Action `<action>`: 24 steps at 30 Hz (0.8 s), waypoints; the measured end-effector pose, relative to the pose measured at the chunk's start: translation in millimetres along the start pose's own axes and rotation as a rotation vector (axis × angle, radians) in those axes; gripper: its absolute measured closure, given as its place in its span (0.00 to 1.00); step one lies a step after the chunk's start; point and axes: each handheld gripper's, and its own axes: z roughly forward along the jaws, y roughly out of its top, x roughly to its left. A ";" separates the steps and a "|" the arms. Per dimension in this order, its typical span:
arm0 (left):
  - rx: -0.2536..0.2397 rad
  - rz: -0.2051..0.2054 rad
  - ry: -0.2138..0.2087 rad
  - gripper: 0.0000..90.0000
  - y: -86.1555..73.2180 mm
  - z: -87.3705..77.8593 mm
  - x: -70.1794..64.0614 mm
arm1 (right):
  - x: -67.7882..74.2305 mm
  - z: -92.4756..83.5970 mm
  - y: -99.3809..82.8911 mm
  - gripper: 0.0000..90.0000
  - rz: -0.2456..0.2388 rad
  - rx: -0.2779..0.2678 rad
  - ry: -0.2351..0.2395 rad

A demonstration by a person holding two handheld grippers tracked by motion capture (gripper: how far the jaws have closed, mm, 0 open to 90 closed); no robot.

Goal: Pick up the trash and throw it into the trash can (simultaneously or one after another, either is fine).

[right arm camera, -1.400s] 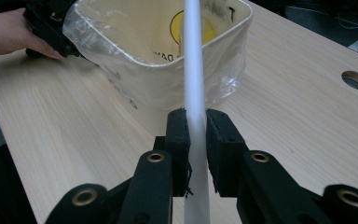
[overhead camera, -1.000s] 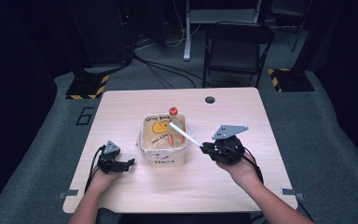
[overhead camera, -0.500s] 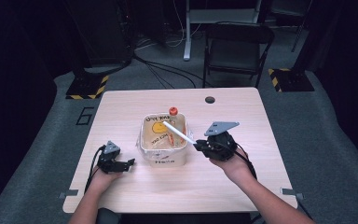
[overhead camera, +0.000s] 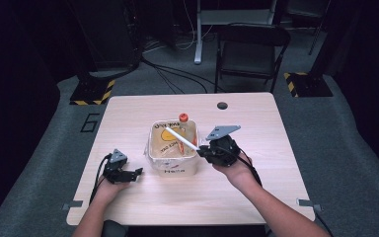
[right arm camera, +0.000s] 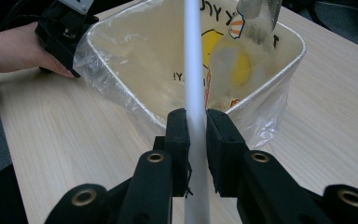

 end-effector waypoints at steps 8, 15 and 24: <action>0.000 -0.001 0.000 0.17 0.0 0.0 0.0 | 0.7 10.4 2.9 0.88 0.004 0.007 -0.001; 0.000 0.000 -0.001 0.17 0.0 0.0 0.1 | -0.4 19.9 4.4 0.88 0.009 0.014 -0.008; 0.000 0.001 -0.001 0.17 0.0 0.0 0.1 | -0.3 27.7 10.0 0.87 0.000 0.011 -0.016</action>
